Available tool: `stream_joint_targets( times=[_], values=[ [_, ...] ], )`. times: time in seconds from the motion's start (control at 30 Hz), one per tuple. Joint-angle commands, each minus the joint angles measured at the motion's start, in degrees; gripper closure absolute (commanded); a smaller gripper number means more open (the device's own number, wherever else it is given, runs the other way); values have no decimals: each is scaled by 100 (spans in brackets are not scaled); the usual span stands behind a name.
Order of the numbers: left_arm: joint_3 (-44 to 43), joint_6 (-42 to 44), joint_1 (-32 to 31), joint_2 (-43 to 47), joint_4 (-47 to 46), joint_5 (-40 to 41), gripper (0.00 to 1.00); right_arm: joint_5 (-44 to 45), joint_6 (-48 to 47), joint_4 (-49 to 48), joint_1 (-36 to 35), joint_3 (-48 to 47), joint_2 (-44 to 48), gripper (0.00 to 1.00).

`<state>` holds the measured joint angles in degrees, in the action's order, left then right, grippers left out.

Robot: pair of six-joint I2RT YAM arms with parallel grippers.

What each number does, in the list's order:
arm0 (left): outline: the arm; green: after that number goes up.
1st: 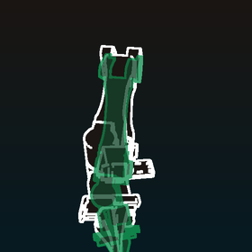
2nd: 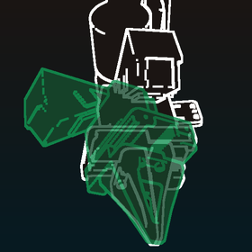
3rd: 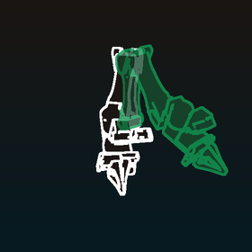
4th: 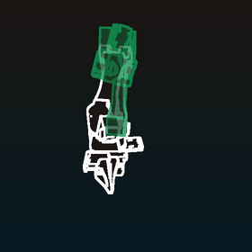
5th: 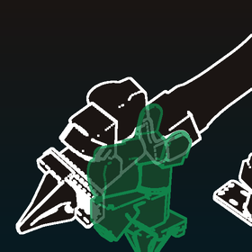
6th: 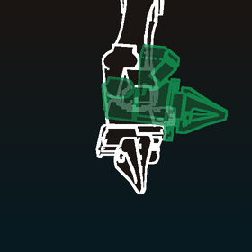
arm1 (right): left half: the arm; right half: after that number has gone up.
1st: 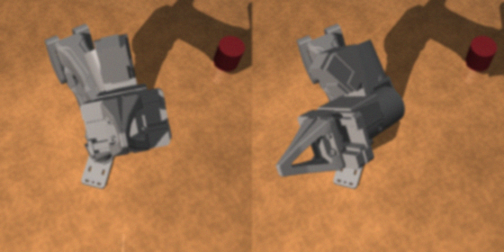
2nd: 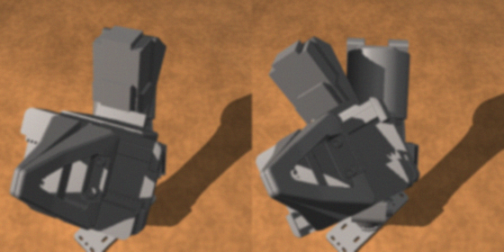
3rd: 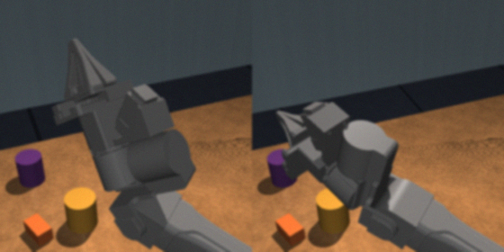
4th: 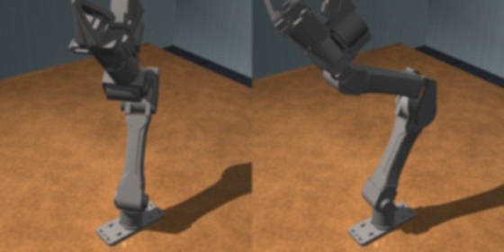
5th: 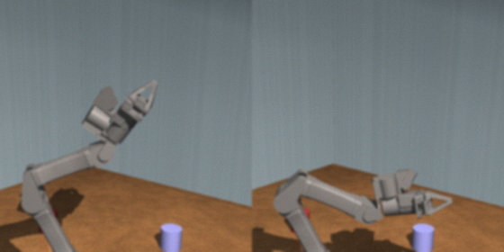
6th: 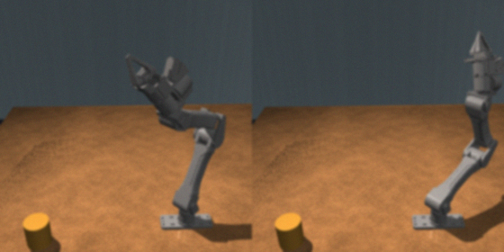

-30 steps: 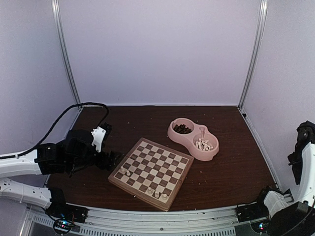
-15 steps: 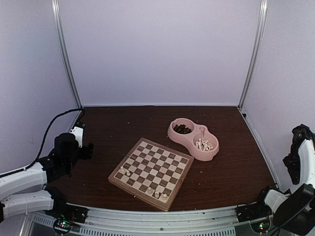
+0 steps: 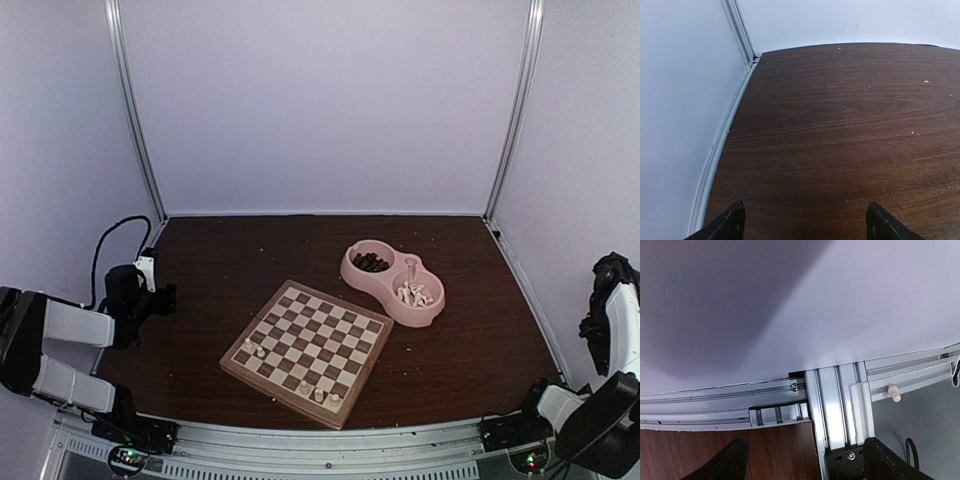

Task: Set up the chess pieces on the board
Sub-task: Pick up the pawn from the corner of the board.

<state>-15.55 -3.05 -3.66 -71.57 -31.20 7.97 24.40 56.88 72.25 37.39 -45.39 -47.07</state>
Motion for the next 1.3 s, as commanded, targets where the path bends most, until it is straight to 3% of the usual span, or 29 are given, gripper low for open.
stream_joint_targets(
  times=[0.0, 0.07, 0.17, 0.3, 0.33, 0.87, 1.07, 1.23, 1.27],
  values=[
    [-7, 112, 187, -624, -1609, -555, 15, 337, 240, -136, 30, 154, 63, 18],
    [147, 196, 224, -1082, -2506, -736, 14, 390, 238, -182, 32, 166, 38, 18],
    [54, 234, 225, -1751, -2889, -789, 12, 481, 333, -79, 25, 128, -4, 18],
    [-352, 116, 225, -1841, -2127, -393, 8, 522, 521, -38, 30, 235, 37, 18],
    [-499, 93, 225, -1804, -1844, -347, 3, 519, 521, -72, 29, 285, 64, 18],
    [-501, 147, 225, -1825, -1903, -523, 2, 671, 646, 14, 30, 262, 165, 17],
    [-497, 147, 226, -1832, -1899, -518, 2, 1101, 686, -141, 24, 170, -237, 16],
    [-501, 146, 225, -1832, -1899, -522, 2, 1701, 1075, -94, 32, -82, -1236, 20],
    [-501, 147, 228, -1831, -1898, -522, 2, 1673, 1118, 25, 32, -271, -1534, 6]
  ],
)
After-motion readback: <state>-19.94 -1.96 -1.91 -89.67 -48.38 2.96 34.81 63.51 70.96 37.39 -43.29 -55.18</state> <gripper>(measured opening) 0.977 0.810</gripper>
